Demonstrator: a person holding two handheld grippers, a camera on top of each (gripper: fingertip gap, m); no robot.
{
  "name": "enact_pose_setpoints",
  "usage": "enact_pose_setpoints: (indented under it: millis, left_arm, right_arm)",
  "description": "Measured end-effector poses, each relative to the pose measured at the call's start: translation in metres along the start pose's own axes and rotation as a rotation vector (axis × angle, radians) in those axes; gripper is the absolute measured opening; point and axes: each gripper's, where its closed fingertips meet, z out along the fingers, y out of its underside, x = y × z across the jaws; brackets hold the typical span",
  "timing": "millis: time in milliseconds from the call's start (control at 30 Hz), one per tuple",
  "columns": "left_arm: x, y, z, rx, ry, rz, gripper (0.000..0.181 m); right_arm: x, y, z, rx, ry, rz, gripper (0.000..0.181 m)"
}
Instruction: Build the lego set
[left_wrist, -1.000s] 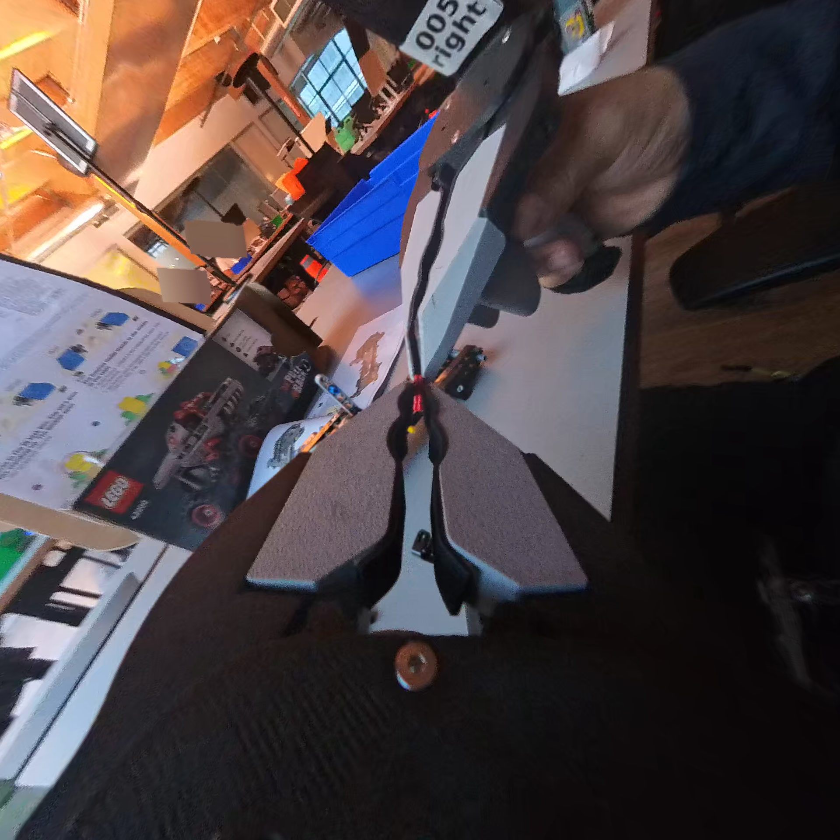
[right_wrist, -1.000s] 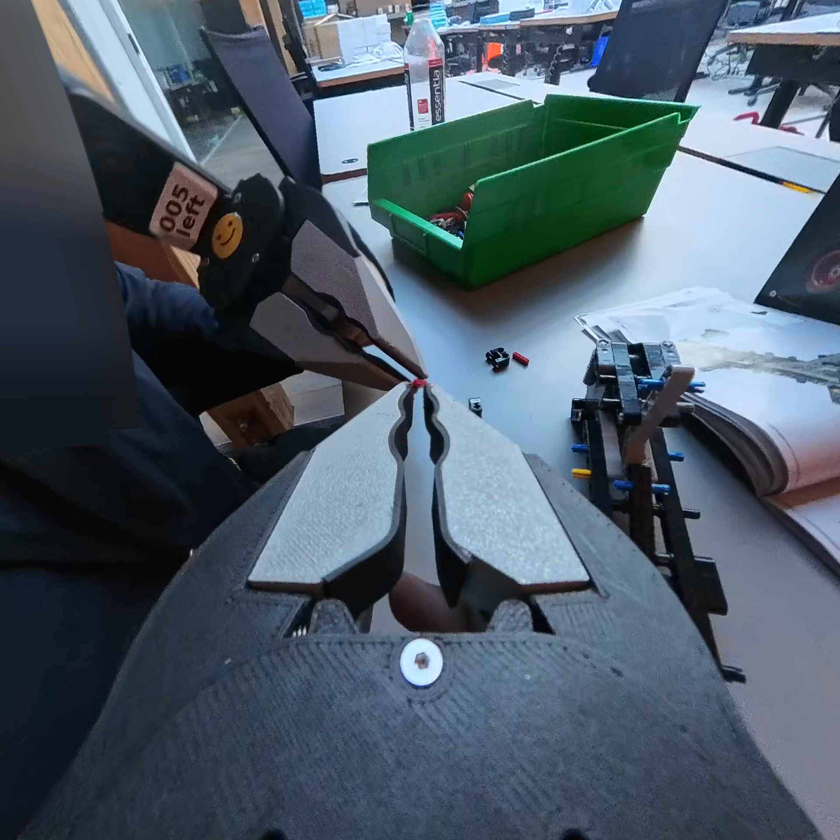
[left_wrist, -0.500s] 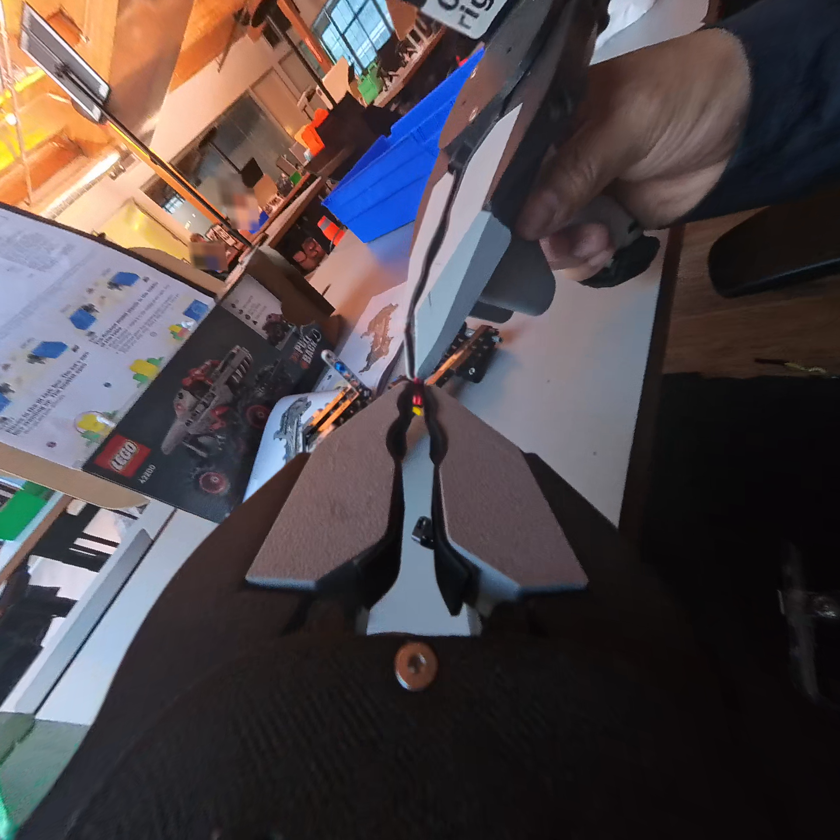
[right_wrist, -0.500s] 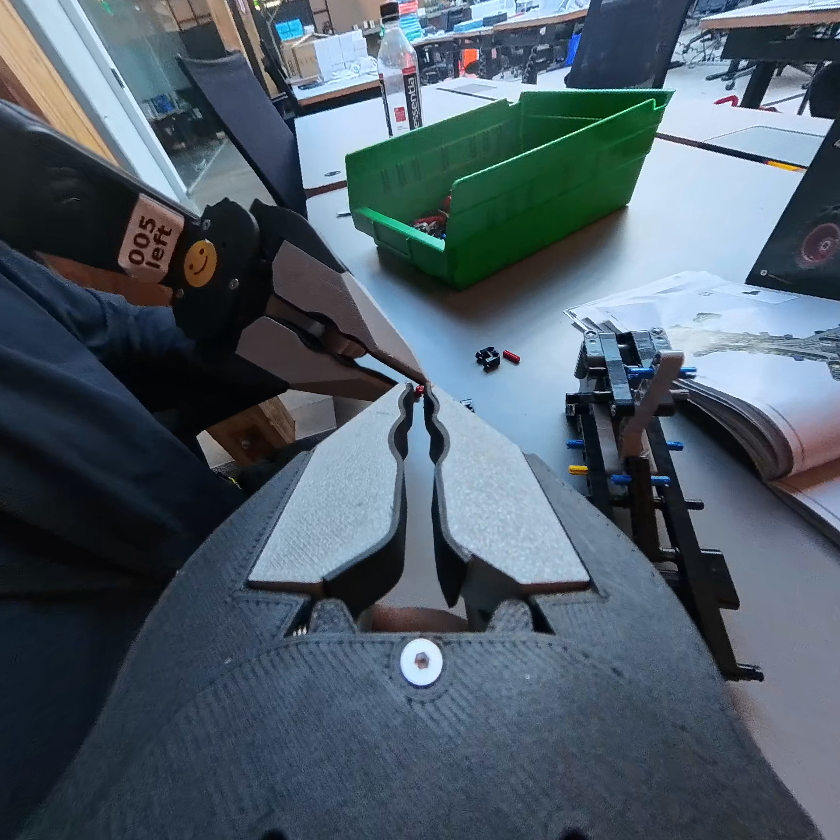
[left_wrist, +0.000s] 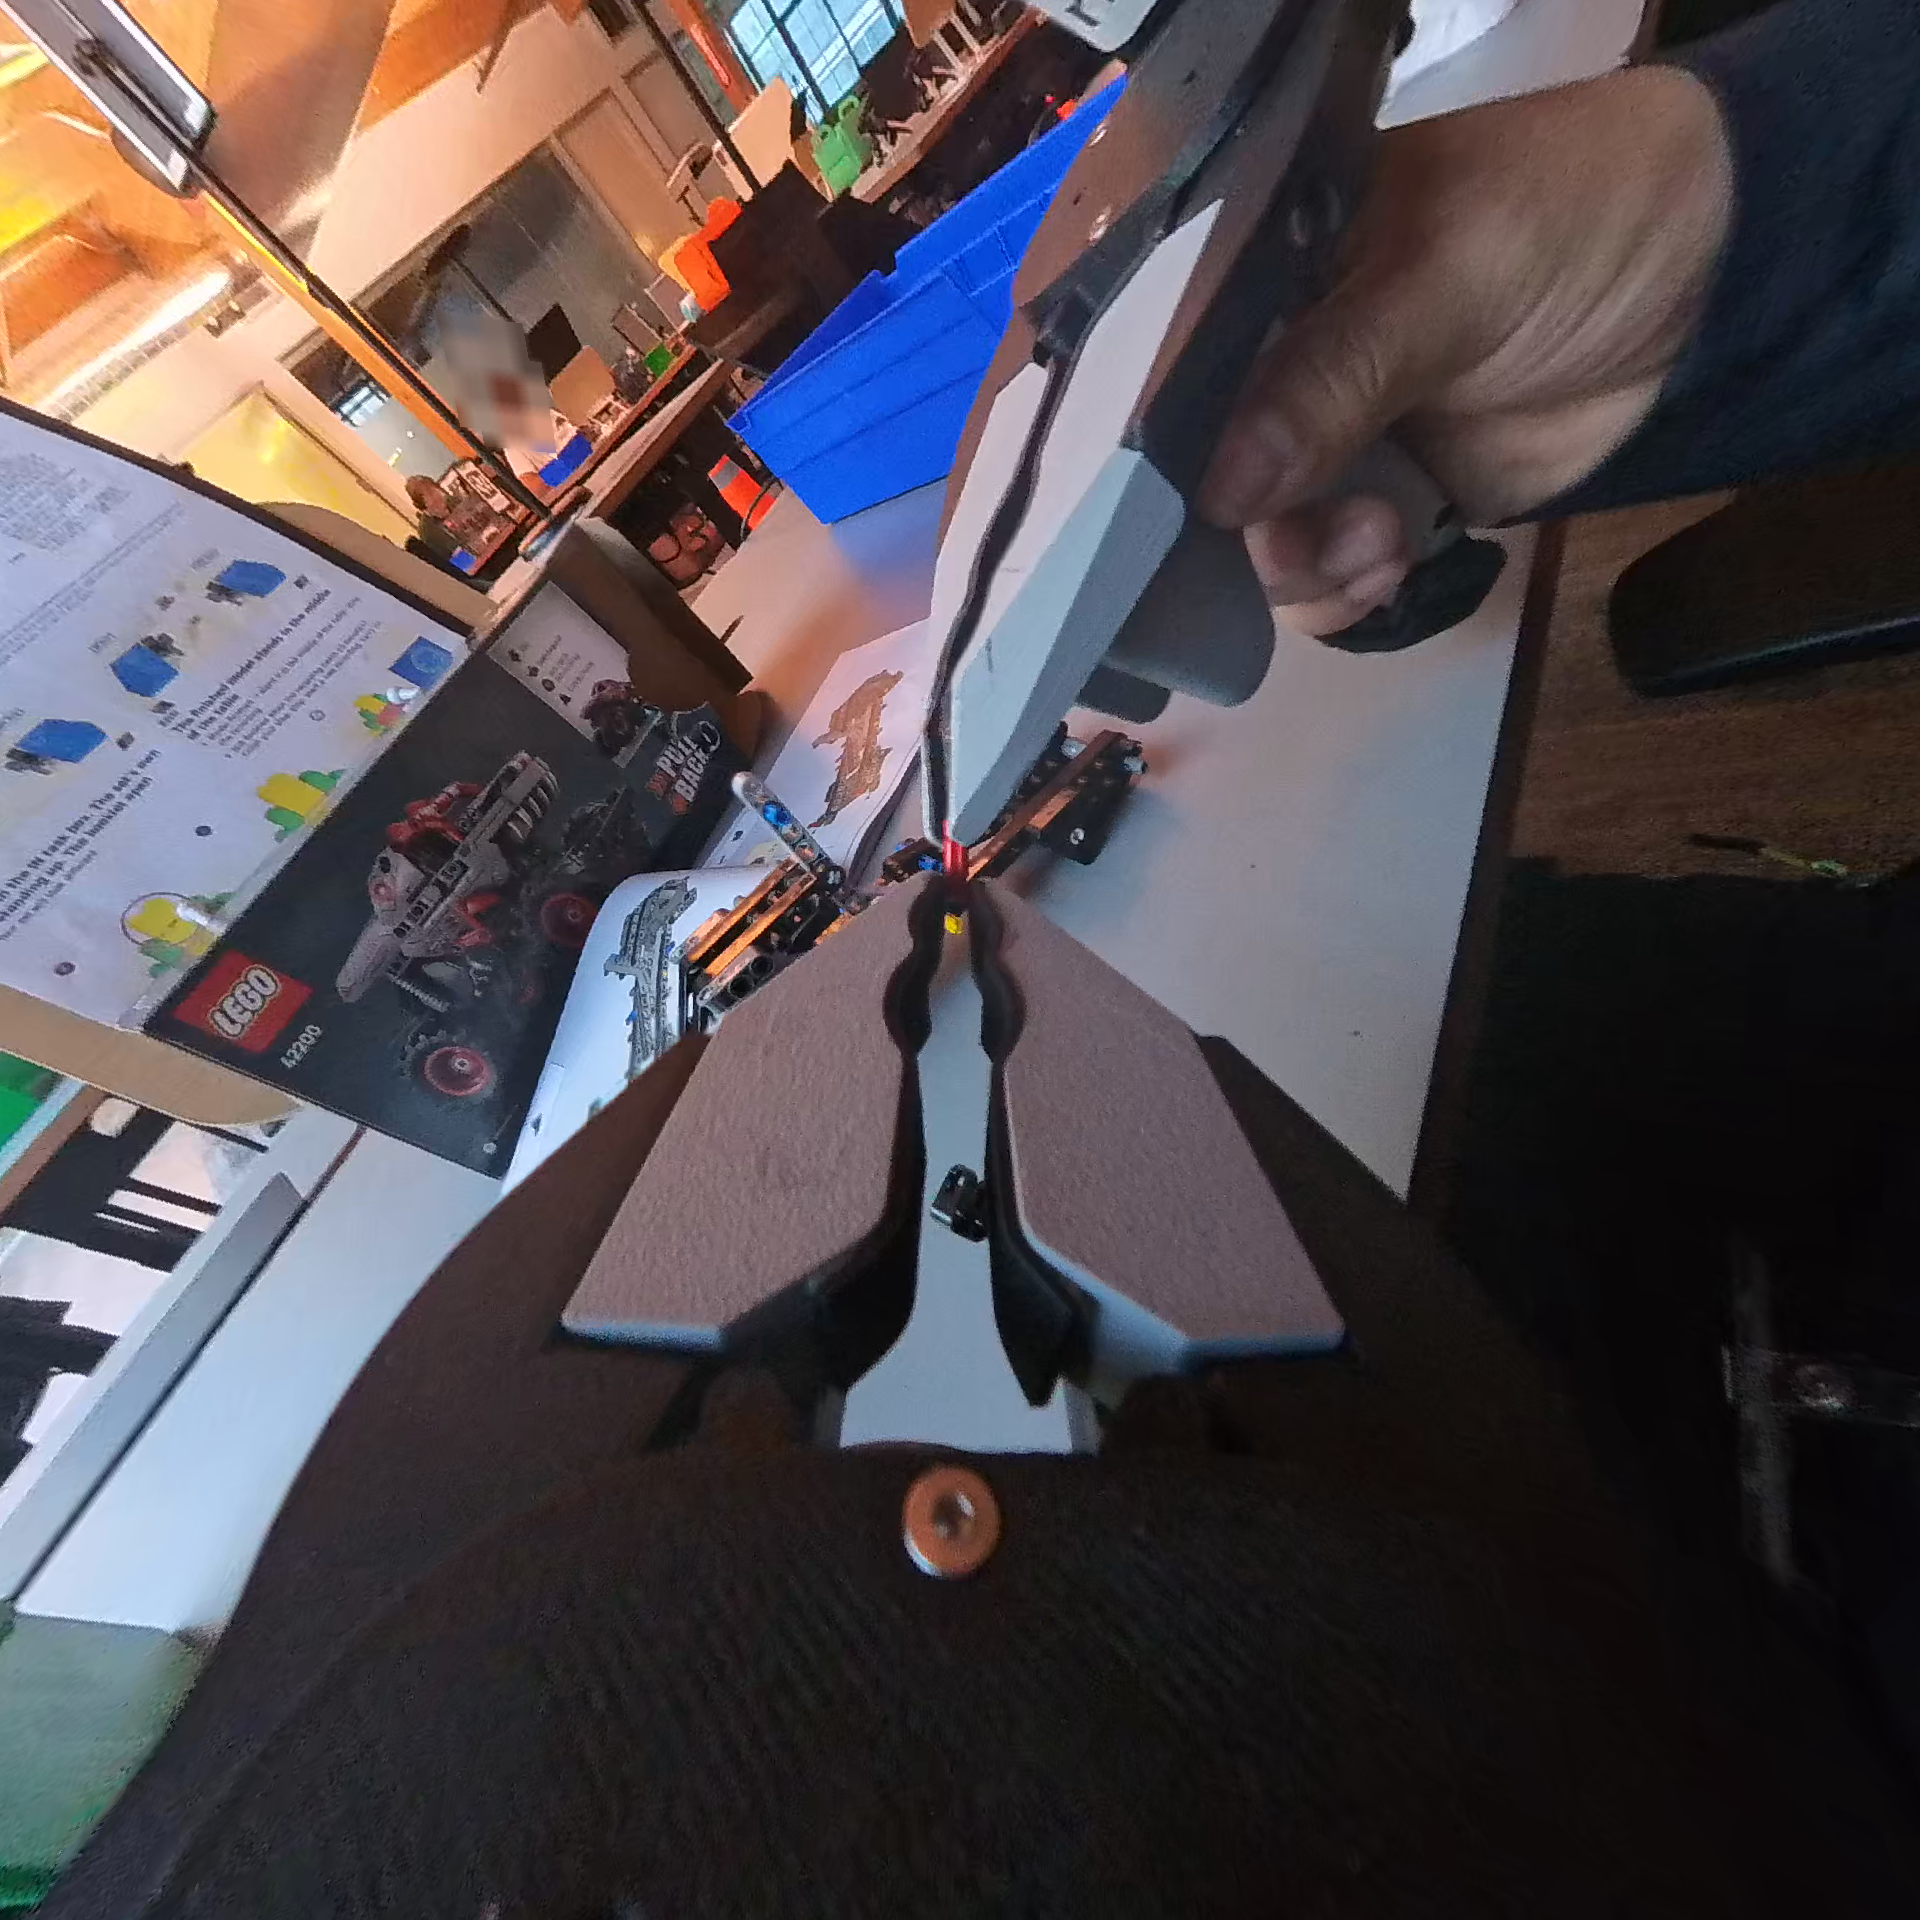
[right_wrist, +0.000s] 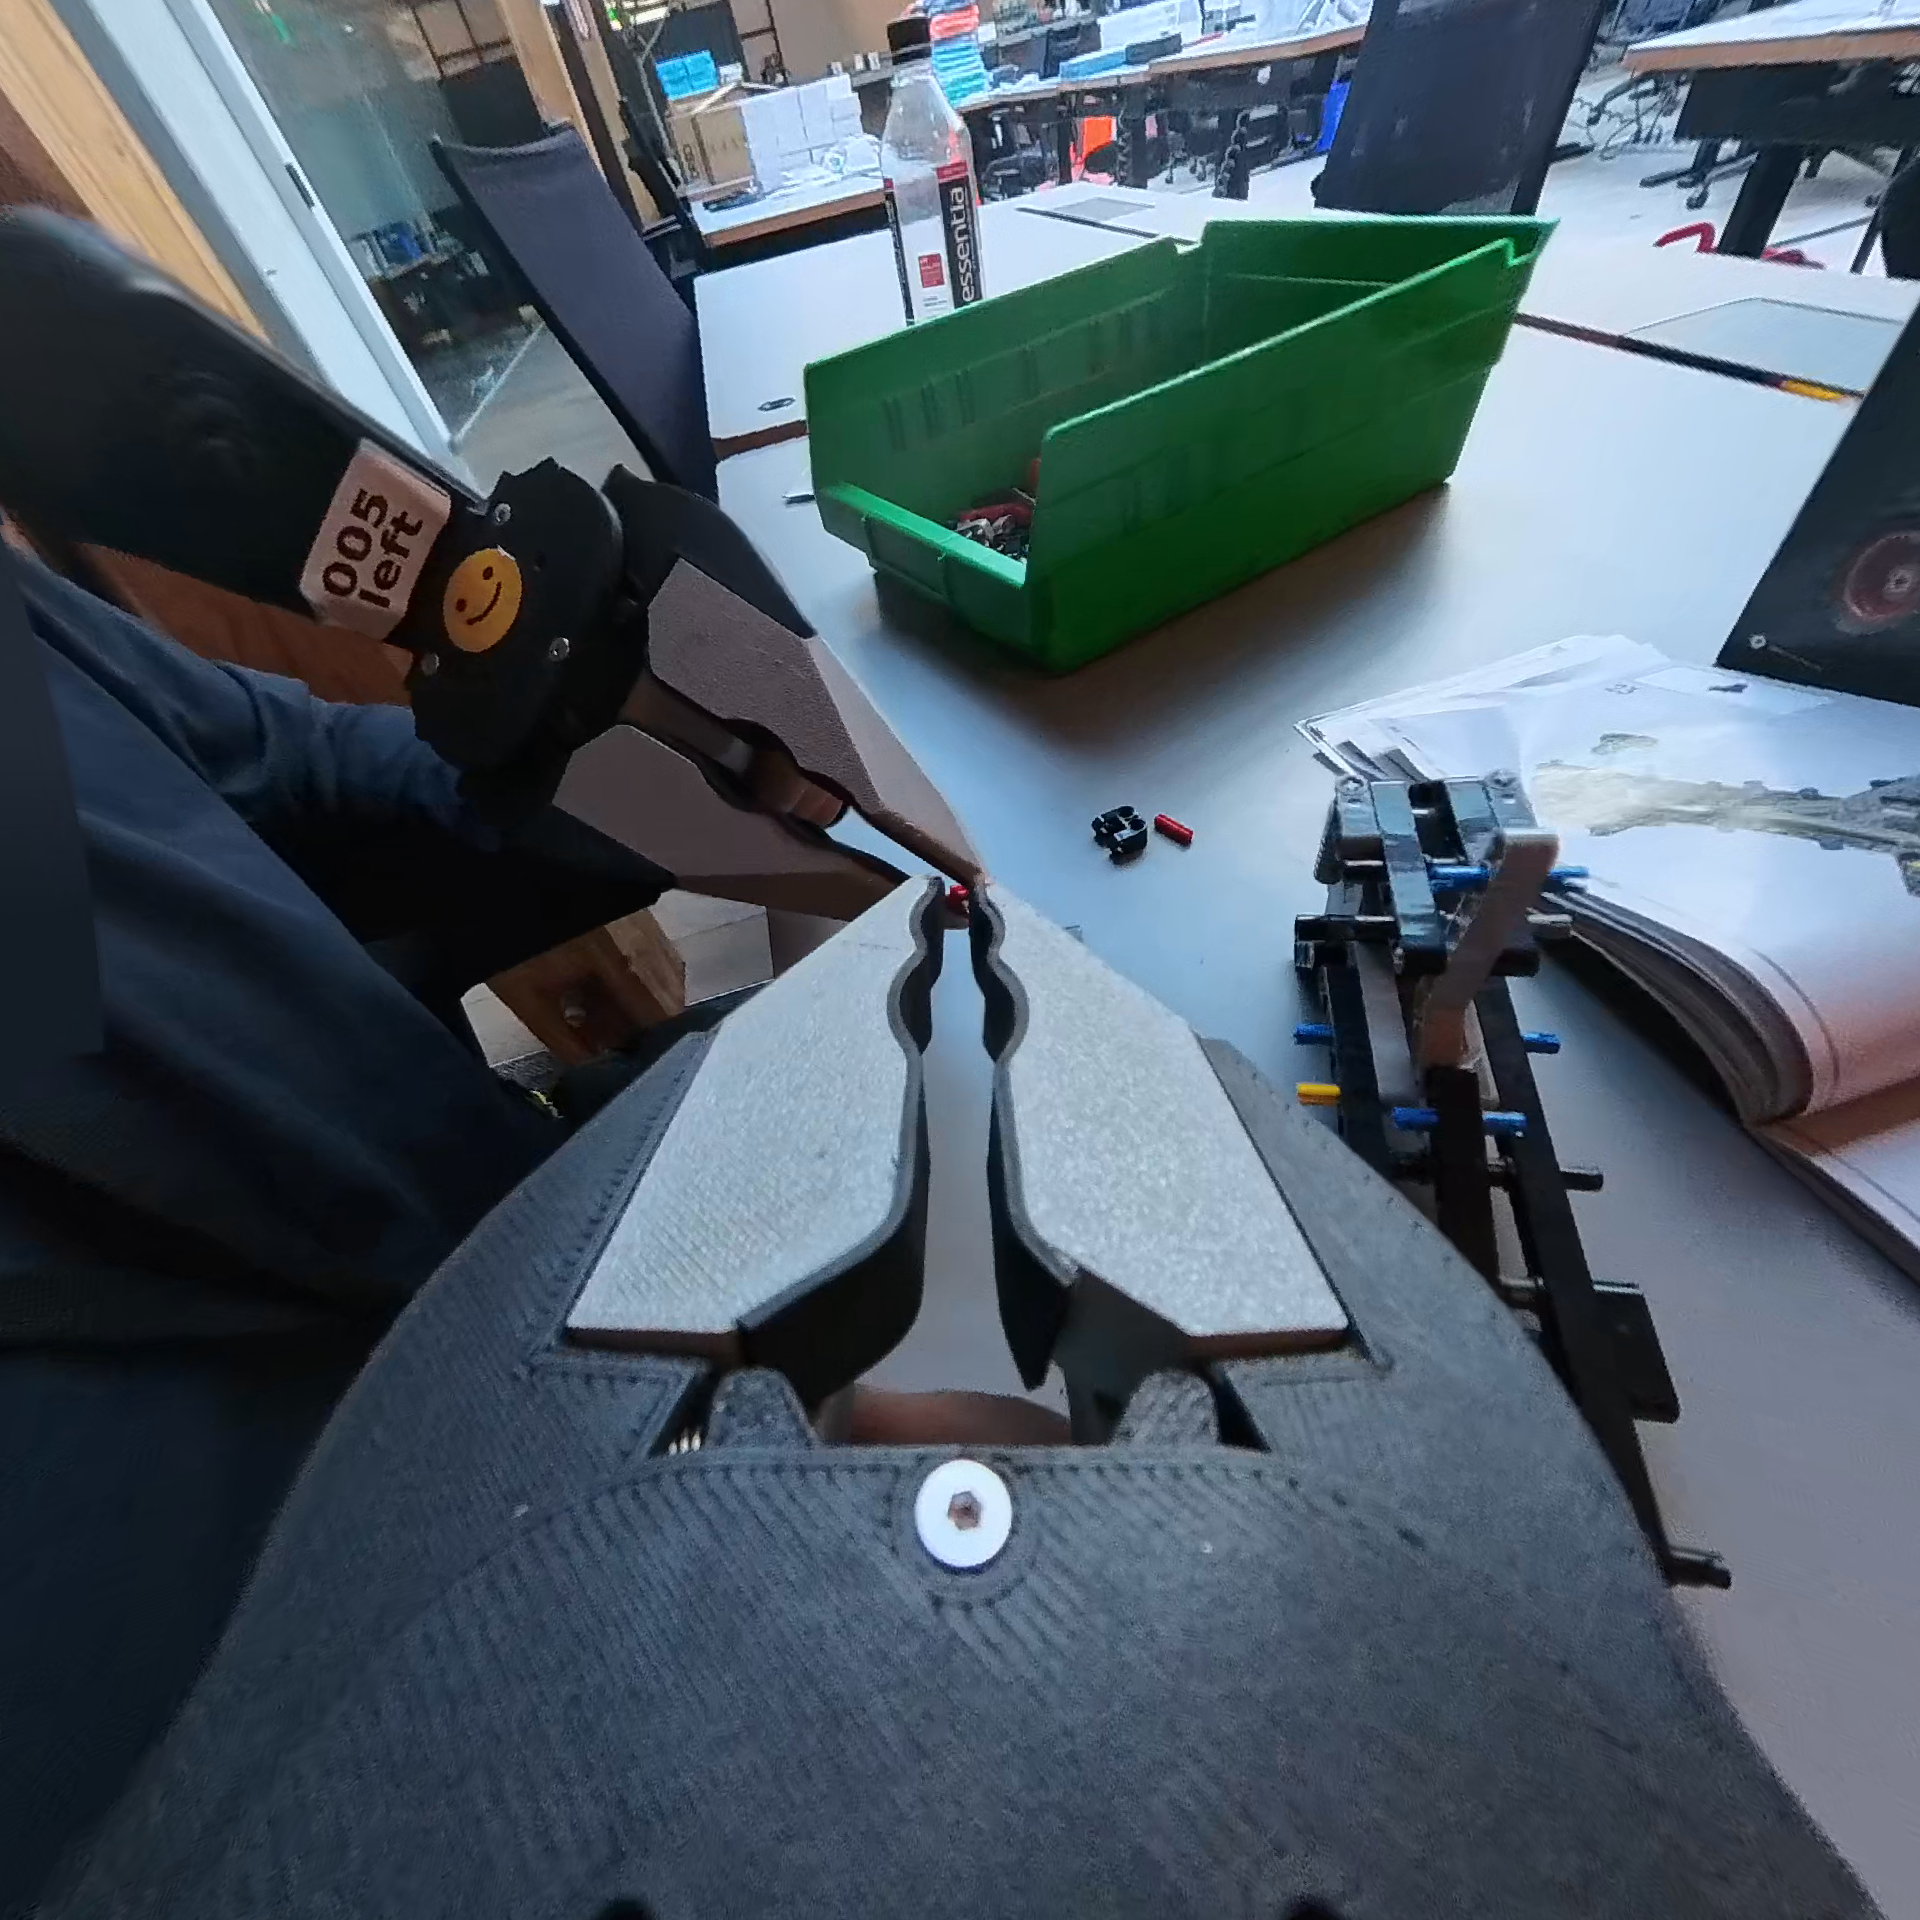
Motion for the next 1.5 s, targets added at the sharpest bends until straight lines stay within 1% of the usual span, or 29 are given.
enact_pose_setpoints:
  millis: [67, 200, 300, 467, 600, 733, 900, 1067, 1400, 1500]
  left_arm:
    - [-0.001, -0.001, -0.001, 0.011, 0.023, -0.068, 0.001]
    - [-0.003, -0.009, -0.006, 0.092, 0.084, -0.217, 0.001]
    - [-0.005, -0.008, -0.007, 0.105, 0.107, -0.264, 0.001]
    - [-0.003, -0.008, -0.006, 0.097, 0.110, -0.262, 0.001]
    - [-0.003, -0.007, -0.006, 0.091, 0.102, -0.268, 0.001]
    - [-0.006, -0.009, -0.007, 0.106, 0.098, -0.308, 0.001]
    - [-0.007, -0.013, -0.009, 0.123, 0.095, -0.320, 0.001]
    - [-0.005, -0.012, -0.008, 0.116, 0.108, -0.327, 0.001]
    - [-0.002, -0.008, -0.007, 0.097, 0.110, -0.348, 0.001]
    - [-0.001, -0.006, -0.005, 0.085, 0.114, -0.354, 0.001]
  right_arm:
    - [-0.001, -0.002, 0.000, 0.004, 0.011, -0.040, 0.001]
    - [-0.002, -0.003, 0.001, -0.014, 0.036, -0.118, 0.000]
    - [-0.004, -0.005, 0.002, -0.007, 0.041, -0.128, 0.000]
    - [-0.004, -0.010, 0.002, 0.023, 0.031, -0.109, 0.002]
    - [-0.003, -0.009, 0.004, 0.015, 0.043, -0.127, 0.001]
    - [-0.003, -0.011, 0.003, 0.023, 0.049, -0.137, 0.003]
    - [-0.005, -0.012, 0.003, 0.036, 0.044, -0.135, 0.001]
    - [-0.006, -0.014, 0.003, 0.044, 0.049, -0.142, 0.001]
    - [-0.005, -0.011, 0.005, 0.025, 0.068, -0.182, 0.001]
    - [-0.004, -0.009, 0.007, 0.021, 0.050, -0.162, 0.001]
